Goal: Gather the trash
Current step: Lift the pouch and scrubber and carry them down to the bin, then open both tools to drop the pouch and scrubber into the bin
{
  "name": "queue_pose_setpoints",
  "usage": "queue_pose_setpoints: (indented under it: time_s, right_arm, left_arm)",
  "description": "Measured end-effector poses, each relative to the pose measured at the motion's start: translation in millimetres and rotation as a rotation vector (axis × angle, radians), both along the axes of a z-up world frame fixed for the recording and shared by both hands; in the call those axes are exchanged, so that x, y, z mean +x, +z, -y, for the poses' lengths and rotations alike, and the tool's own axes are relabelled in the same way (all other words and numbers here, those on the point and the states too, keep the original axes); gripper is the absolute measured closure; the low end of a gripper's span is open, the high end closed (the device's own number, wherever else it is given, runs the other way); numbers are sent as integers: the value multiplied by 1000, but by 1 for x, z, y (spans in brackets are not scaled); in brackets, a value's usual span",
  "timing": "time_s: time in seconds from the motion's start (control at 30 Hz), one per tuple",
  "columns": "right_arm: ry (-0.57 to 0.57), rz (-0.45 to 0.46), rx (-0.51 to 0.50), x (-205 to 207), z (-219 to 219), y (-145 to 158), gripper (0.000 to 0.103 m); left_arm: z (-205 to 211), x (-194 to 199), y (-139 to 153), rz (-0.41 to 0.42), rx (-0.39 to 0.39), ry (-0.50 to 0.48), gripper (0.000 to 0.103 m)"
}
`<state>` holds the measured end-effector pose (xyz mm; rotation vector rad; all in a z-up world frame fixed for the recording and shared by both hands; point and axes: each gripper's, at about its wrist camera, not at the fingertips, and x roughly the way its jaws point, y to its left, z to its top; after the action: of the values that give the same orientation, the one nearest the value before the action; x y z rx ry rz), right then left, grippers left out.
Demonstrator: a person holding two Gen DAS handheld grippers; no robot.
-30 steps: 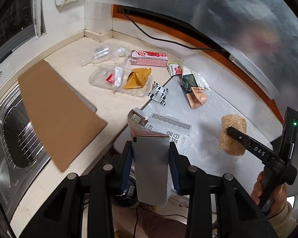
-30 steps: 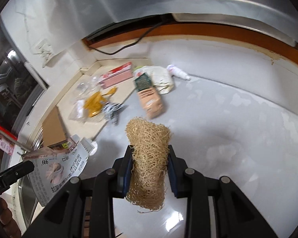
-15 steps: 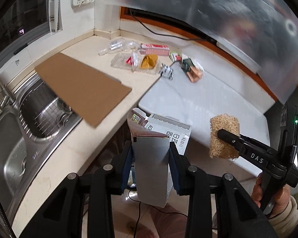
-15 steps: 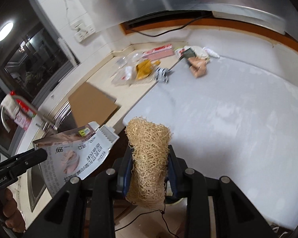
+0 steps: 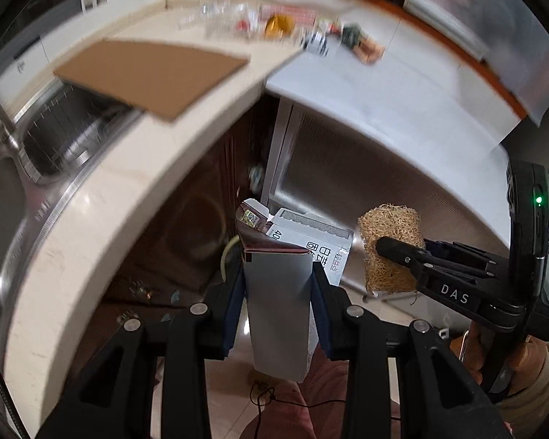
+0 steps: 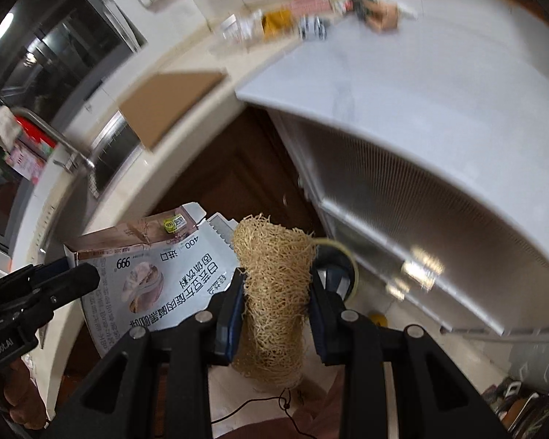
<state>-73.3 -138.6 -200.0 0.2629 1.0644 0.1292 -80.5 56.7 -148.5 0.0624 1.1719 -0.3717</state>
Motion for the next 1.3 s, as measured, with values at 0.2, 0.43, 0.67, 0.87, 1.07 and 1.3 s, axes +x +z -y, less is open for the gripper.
queue_pose_setpoints:
  time_s: [0.2, 0.43, 0.67, 0.87, 1.07, 1.3]
  right_arm:
    - [33, -84, -43, 22, -8, -72, 72]
    - [60, -160, -110, 60, -7, -173, 72]
    - [87, -206, -147, 99, 3, -271, 71]
    - [112, -219, -152, 122, 2, -317, 67]
    - [145, -255, -140, 130, -4, -335, 57]
    - [147, -239, -116, 127, -2, -316, 45]
  left_arm:
    - [9, 16, -85, -78, 38, -2, 70]
    - [27, 44, -193, -97, 104, -14, 70]
    - [43, 76, -307, -163, 184, -25, 69]
    - [51, 96, -353, -182, 261, -33, 61]
    - [50, 98, -356, -176, 314, -24, 33]
    - [49, 93, -329, -159, 315, 11, 33]
